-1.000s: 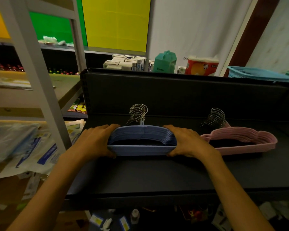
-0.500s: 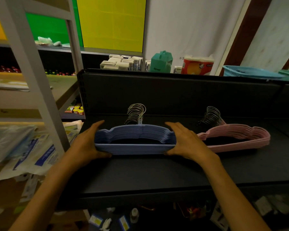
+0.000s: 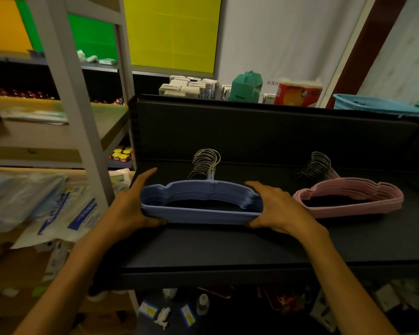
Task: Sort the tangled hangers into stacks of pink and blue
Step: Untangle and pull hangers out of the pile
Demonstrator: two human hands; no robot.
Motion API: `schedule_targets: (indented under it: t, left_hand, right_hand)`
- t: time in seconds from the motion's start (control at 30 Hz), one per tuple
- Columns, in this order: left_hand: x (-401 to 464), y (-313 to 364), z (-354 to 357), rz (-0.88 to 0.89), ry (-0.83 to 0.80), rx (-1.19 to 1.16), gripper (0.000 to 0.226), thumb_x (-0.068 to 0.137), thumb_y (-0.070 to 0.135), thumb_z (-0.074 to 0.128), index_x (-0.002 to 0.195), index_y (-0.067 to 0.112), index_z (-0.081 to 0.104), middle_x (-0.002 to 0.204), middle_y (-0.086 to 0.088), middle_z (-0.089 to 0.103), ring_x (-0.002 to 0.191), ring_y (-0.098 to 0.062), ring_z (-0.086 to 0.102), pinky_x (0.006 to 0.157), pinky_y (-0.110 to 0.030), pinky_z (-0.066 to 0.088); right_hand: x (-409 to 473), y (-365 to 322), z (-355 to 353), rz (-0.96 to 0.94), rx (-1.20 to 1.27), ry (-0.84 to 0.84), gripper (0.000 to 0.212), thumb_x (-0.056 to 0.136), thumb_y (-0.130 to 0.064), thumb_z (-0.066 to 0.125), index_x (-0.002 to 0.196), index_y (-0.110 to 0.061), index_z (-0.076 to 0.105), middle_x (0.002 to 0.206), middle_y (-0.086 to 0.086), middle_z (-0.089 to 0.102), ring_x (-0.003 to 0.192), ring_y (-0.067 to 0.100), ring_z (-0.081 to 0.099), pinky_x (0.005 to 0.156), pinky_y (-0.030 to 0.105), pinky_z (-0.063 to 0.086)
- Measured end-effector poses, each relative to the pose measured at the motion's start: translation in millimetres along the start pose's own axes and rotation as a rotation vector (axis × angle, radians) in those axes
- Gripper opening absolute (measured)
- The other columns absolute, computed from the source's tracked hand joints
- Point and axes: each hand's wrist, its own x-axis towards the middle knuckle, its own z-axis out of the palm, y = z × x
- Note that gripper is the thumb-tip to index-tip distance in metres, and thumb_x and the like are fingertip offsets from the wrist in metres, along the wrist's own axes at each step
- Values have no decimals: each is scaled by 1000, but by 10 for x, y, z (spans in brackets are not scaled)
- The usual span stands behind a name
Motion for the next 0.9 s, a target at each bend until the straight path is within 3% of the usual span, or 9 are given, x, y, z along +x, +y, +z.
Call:
schedule_targets:
  t: [0.1,0.23,0.33,0.53,0.63,0.77,0.9]
  left_hand:
    - [-92,-59,9,-16,32,-39,118,59,16,87,147,33,10,138,-10,47,124,-27,48,102,-45,41]
    - [-151,-68,66,-62,86,-51,112,62,19,86,147,27,15,142,-11,43,129,-30,43,105,-47,36]
    - [-171,-46,116,-26,105,-68,105,61,20,86,145,26,23,140,-7,44,125,-25,45,100,-40,39]
    - [-142,6,155,-15,148,-165,72,62,30,83,123,26,46,121,4,51,104,-8,47,84,-23,41]
    - [-136,50,143,8,162,-157,62,63,26,83,115,29,48,112,9,49,100,-7,47,77,-17,39]
    - [-129,43,102,14,117,-128,65,64,28,82,121,26,49,112,10,48,102,-8,47,81,-20,40]
    - [-139,28,84,19,103,-140,66,65,30,80,123,27,49,114,11,48,103,-8,48,81,-21,40]
  right_hand:
    - [-86,41,47,29,121,68,102,63,-36,83,144,-35,21,144,-4,36,128,18,40,101,36,39]
    - [-228,159,242,105,391,212,98,59,-34,87,140,-28,31,138,-2,45,124,16,45,99,31,39]
    - [-271,156,300,119,533,238,98,58,-28,88,139,-25,33,133,-3,49,116,11,48,96,26,40]
    - [-212,169,213,95,571,207,93,55,-22,89,134,-22,41,124,-9,52,103,0,48,72,3,39]
    - [-208,175,205,82,587,206,92,56,-22,89,134,-23,40,122,-11,51,104,0,48,72,3,39]
    - [-278,187,226,78,698,220,86,57,-37,85,130,-28,42,115,-22,50,102,-2,53,78,9,44]
    - [-288,205,236,54,751,268,74,60,-42,79,126,-24,50,118,-16,55,105,-6,54,83,11,48]
